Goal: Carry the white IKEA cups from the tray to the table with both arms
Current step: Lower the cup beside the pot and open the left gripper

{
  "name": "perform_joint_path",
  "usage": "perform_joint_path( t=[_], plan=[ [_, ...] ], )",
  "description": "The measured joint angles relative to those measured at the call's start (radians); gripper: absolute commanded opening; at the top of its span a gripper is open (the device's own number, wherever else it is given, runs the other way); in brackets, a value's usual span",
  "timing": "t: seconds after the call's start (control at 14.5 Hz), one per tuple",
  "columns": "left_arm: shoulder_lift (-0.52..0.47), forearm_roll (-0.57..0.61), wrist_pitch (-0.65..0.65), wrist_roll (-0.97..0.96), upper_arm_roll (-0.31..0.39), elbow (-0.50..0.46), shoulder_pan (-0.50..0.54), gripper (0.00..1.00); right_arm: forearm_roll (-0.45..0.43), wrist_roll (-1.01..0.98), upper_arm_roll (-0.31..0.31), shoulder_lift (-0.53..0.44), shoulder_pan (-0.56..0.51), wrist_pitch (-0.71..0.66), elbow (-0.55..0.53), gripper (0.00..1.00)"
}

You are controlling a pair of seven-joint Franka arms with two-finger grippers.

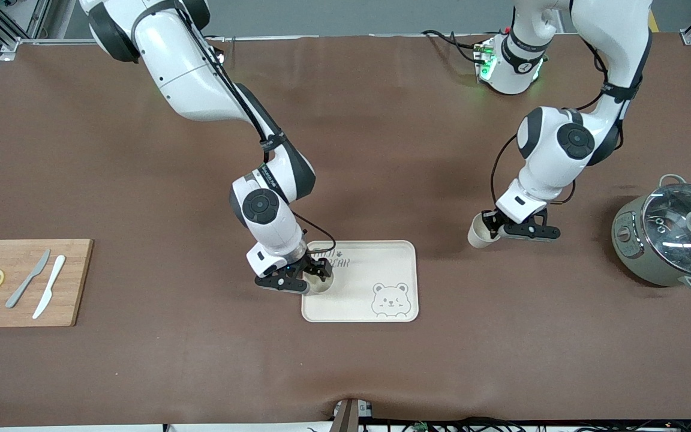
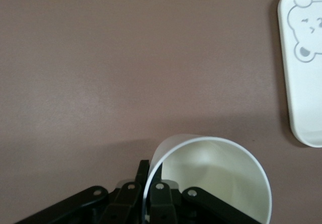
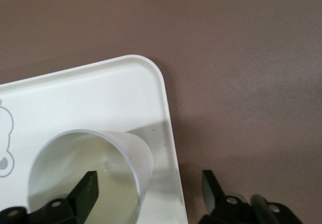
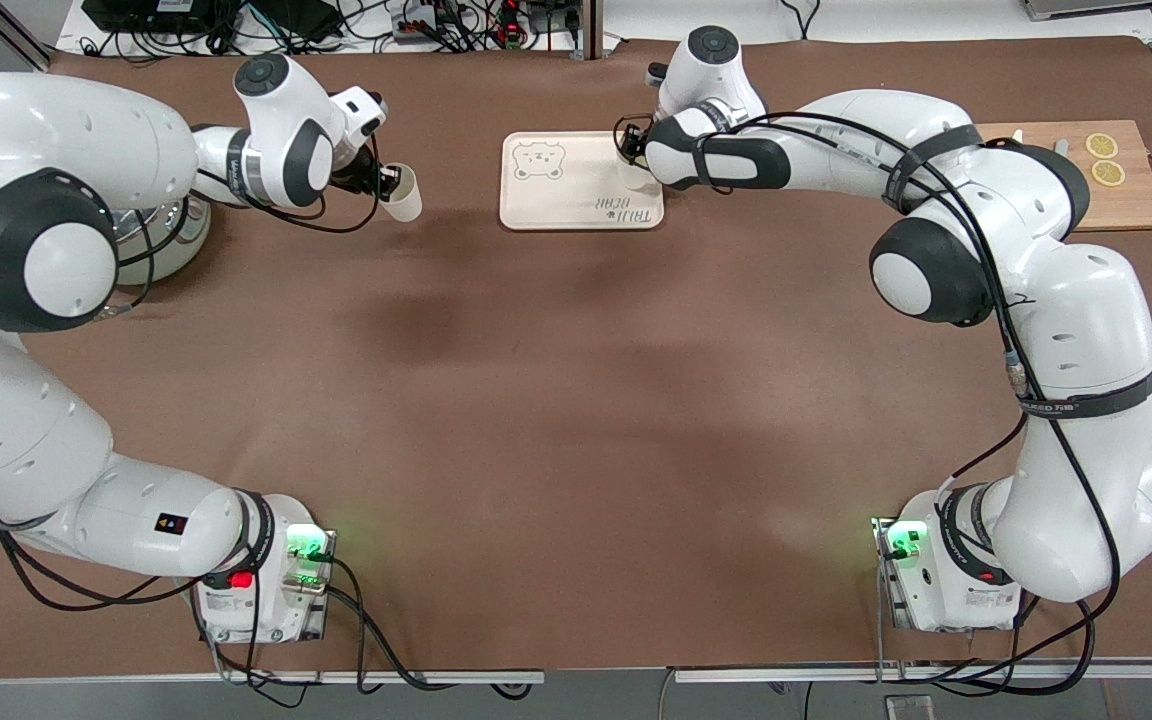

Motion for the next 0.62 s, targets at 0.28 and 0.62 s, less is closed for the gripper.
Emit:
perform_joint_path(
  t=[0.28, 0.62],
  plan=[
    [0.066, 0.000, 0.084, 0.022, 0.000, -0.004, 0.001, 0.00, 0.000, 0.001, -0.003, 0.000, -0.003, 0.000, 0.000, 0.19],
    [0.104, 0.000, 0.128, 0.023, 0.000, -0.009, 0.001, 0.00, 0.000, 0.001, -0.003, 0.000, -0.002, -0.001, 0.002, 0.00]
  ],
)
